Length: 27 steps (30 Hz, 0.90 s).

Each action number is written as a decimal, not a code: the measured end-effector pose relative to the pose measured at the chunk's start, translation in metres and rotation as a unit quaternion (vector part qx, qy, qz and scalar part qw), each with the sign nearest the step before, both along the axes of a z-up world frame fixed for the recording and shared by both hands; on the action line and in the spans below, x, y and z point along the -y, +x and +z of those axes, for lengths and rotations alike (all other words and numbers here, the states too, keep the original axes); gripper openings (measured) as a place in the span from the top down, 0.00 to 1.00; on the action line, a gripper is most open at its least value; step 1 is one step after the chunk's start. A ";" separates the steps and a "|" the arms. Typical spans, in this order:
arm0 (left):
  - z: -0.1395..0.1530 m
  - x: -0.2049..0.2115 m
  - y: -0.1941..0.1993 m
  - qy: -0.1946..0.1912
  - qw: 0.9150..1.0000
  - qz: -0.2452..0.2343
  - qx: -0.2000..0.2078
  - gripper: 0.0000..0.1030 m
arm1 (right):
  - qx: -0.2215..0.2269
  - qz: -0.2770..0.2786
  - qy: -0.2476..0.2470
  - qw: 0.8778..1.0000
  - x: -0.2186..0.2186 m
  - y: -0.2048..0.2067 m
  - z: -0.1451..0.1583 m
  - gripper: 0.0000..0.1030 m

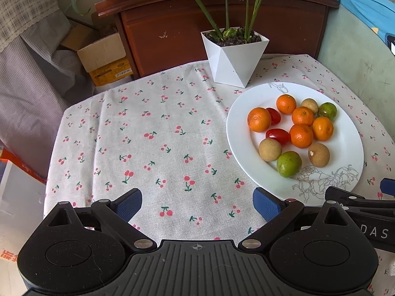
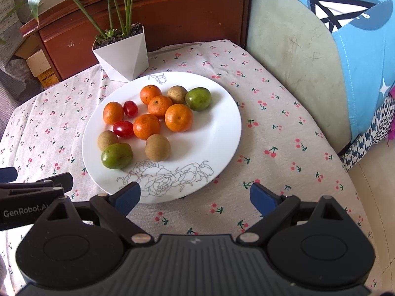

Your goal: Organize fruits

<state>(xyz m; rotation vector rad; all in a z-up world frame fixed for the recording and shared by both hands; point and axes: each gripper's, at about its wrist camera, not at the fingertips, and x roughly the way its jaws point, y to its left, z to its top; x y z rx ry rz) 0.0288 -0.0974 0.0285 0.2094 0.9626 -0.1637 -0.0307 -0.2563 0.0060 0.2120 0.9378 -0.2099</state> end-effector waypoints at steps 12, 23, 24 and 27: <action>0.016 -0.025 -0.014 -0.014 0.999 0.020 0.021 0.05 | 0.025 0.056 0.035 0.997 -0.018 -0.015 0.004 0.08; 0.015 -0.059 -0.023 -0.021 0.999 0.047 0.019 0.05 | 0.048 0.146 0.053 0.987 -0.064 -0.038 -0.008 0.08; 0.015 -0.061 -0.023 -0.022 0.998 0.049 0.019 0.05 | 0.052 0.152 0.052 0.986 -0.068 -0.039 -0.009 0.08; 0.014 -0.068 -0.025 -0.022 0.998 0.056 0.018 0.05 | 0.062 0.159 0.043 0.984 -0.079 -0.044 -0.015 0.08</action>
